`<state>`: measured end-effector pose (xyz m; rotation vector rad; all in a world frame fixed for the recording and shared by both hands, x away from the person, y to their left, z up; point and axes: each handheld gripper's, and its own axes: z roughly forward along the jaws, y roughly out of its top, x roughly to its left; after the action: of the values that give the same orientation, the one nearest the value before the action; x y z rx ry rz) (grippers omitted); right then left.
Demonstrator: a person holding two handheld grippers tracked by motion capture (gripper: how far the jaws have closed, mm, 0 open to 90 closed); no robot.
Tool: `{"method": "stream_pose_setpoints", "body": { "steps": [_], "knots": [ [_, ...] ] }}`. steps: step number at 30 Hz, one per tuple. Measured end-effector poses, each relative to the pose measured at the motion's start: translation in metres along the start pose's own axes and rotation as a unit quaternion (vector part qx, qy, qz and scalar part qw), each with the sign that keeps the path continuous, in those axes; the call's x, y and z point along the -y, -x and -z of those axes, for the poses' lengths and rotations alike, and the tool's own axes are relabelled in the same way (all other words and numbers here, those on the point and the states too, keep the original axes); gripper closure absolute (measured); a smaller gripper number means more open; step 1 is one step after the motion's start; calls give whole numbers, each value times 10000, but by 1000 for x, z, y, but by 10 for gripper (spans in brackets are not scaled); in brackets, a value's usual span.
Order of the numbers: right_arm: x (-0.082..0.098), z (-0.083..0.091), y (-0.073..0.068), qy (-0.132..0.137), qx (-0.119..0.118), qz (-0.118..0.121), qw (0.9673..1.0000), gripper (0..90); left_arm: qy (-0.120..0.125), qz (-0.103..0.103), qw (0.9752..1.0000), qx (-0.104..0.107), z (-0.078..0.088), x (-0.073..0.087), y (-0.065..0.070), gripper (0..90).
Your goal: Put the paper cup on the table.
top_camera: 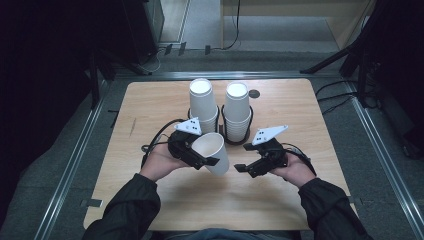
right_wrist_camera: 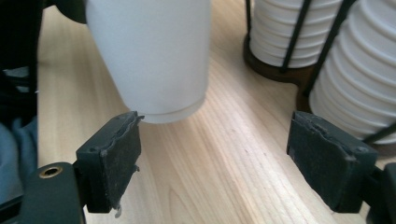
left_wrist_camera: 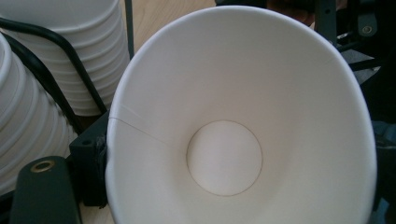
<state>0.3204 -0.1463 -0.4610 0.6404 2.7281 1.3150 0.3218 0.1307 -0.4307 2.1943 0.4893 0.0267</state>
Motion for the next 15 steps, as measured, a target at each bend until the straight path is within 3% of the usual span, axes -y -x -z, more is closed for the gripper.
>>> {"method": "stream_pose_setpoints", "body": {
  "steps": [2,7,10,13,15],
  "knots": [
    [0,3,-1,50,58,29,10000,175,13,3,10000,30,1,1,0,132],
    [0,6,2,19,223,-171,9996,200,-70,-20,10000,-19,3,4,0,132],
    [1,6,5,-28,187,-186,9996,200,-118,-6,9999,-94,4,6,-3,132],
    [2,6,9,-35,236,-225,9995,201,-91,109,9995,-274,8,7,-6,129],
    [3,5,11,-67,306,-259,9992,212,-58,165,9994,-289,11,8,-10,130]
  ]
}}
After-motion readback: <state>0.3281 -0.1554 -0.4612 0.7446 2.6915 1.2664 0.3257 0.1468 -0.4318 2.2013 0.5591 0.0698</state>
